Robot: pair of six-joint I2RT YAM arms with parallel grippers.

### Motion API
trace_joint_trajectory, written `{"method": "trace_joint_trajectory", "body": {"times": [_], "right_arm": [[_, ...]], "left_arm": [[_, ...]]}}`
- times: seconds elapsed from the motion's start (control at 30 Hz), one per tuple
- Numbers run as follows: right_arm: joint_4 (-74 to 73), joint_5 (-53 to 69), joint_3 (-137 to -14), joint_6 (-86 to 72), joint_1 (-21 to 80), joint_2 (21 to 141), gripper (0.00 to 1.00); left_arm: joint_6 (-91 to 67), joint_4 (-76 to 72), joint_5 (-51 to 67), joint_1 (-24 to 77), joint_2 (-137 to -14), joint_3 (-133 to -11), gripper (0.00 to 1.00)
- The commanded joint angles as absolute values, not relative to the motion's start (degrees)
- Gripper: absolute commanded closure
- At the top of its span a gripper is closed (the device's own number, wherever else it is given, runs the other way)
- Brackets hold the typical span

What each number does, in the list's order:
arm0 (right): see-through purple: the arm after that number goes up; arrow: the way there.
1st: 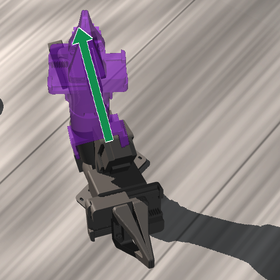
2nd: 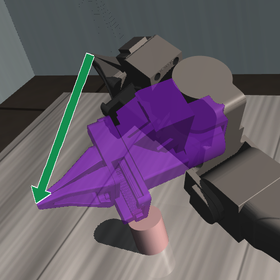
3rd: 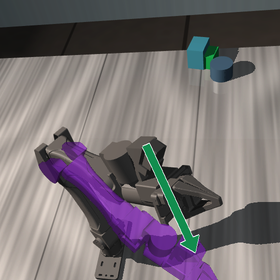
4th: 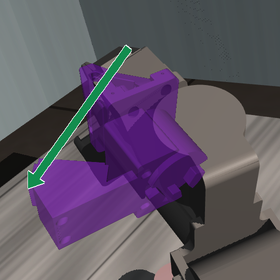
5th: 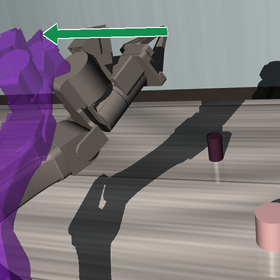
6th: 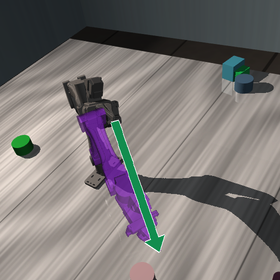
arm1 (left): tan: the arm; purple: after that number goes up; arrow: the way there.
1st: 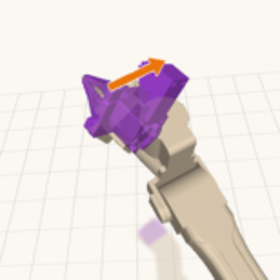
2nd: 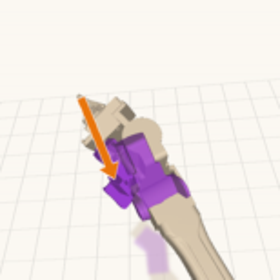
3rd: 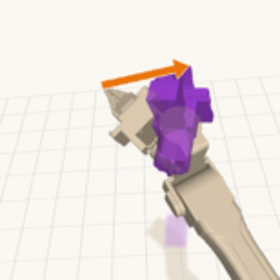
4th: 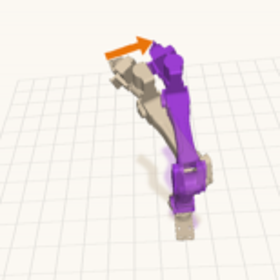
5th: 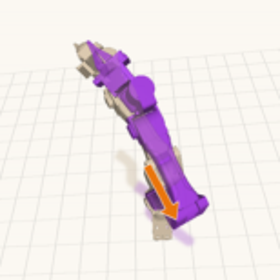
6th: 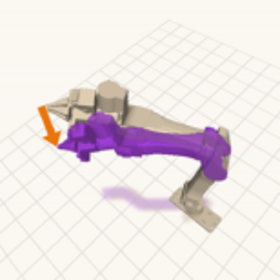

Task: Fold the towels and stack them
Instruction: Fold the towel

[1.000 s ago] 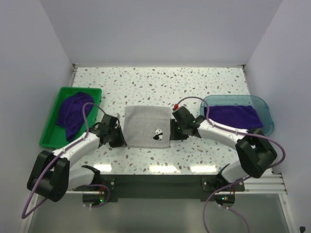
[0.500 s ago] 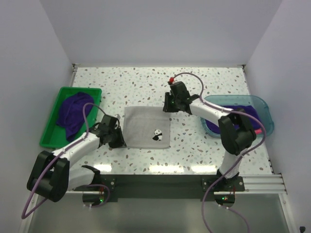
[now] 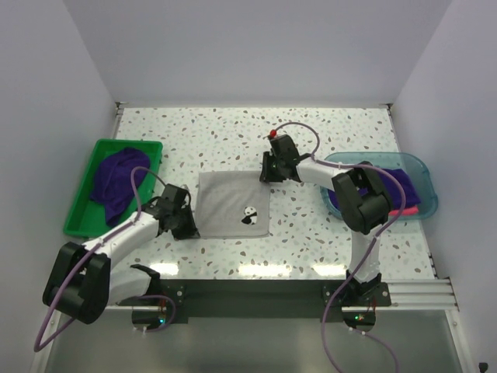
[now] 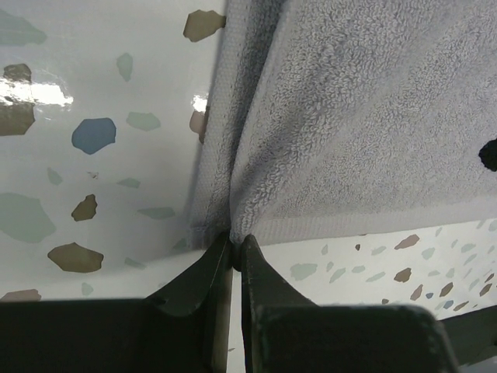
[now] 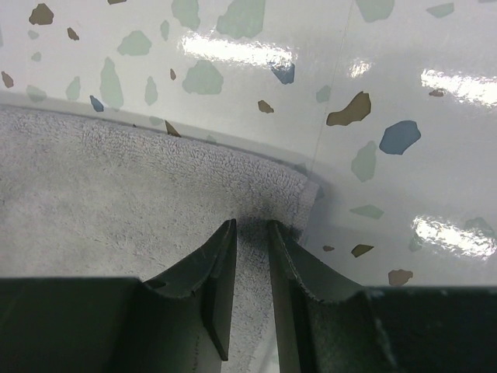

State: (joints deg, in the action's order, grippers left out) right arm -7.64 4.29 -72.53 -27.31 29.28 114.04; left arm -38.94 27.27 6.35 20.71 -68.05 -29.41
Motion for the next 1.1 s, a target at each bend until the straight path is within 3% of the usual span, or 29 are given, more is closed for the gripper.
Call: {"method": "trace_joint_trajectory", "body": {"times": [0.0, 0.07, 0.13, 0.17, 0.37, 0.57, 0.83, 1.07], "right_arm": [[-8.35, 3.86, -73.04, -26.72, 28.74, 114.88, 0.72], [-8.35, 4.39, -73.21, -26.37, 28.74, 114.35, 0.72], [-8.79, 4.57, -73.74, -25.93, 28.74, 113.82, 0.72], [-8.96, 5.18, -73.83, -25.93, 28.74, 113.64, 0.72], [-9.05, 6.41, -74.44, -25.67, 28.74, 112.85, 0.71], [-9.49, 6.94, -75.06, -24.96, 28.74, 112.85, 0.71], [-9.93, 6.94, -74.79, -24.52, 28.74, 113.55, 0.71], [-10.72, 6.86, -75.15, -23.91, 28.74, 114.52, 0.71]], "left_arm": [[-40.17, 31.47, 5.09, 20.66, -68.91, -30.32, 0.99], [-40.60, 31.03, 7.11, 20.65, -68.47, -32.07, 0.81], [-41.04, 31.11, 7.56, 20.65, -67.15, -34.61, 0.70], [-41.48, 31.37, 7.30, 20.65, -66.45, -35.41, 0.57], [-42.63, 31.47, 4.84, 20.65, -62.67, -42.27, 0.33], [-39.48, 26.46, 3.69, 20.65, -70.03, -51.58, 0.36], [-34.20, 12.68, 4.30, 18.20, -86.82, -58.88, 0.67], [-31.99, 5.81, 4.39, 14.33, -99.83, -60.73, 0.77]]}}
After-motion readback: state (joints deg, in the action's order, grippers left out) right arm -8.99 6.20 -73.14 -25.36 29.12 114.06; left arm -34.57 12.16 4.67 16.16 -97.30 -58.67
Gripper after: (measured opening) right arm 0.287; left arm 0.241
